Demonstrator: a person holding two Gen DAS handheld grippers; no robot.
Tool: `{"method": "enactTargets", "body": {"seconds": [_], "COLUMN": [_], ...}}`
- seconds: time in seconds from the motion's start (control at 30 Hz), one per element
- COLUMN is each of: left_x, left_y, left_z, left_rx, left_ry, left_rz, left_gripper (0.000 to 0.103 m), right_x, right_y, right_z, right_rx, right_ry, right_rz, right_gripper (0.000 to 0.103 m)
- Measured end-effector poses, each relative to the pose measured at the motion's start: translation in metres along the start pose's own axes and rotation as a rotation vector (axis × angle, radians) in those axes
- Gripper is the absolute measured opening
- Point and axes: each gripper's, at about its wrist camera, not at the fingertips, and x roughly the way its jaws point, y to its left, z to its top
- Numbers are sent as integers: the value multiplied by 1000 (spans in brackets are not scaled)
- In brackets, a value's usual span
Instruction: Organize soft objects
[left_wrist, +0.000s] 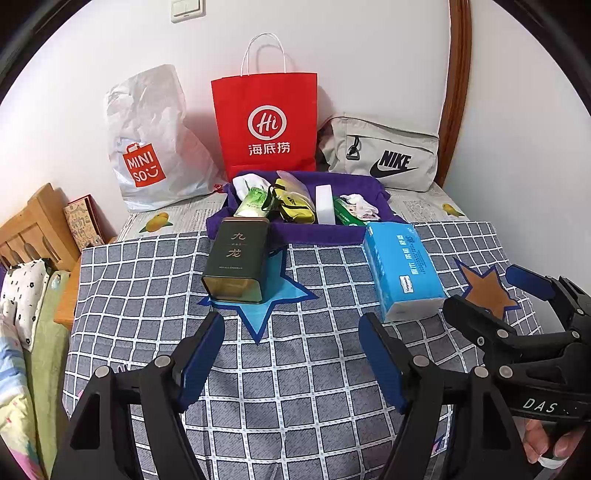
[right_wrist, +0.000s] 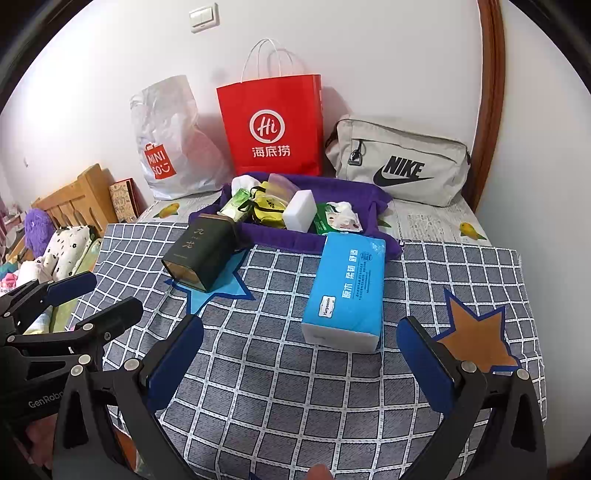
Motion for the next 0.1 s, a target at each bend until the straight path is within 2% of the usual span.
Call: {"method": "enactTargets", "body": {"seconds": [0.1], "left_x": [3], "left_y": [2], "left_z": [0], "left_rx": [1], "left_ry": [2], "left_rz": [0], "left_gripper": [73], "right_x": [2], "right_y": [0], "right_z": [0], "right_rx": [0], "right_ry": [2], "right_rz": [2], "right_gripper": [103]}}
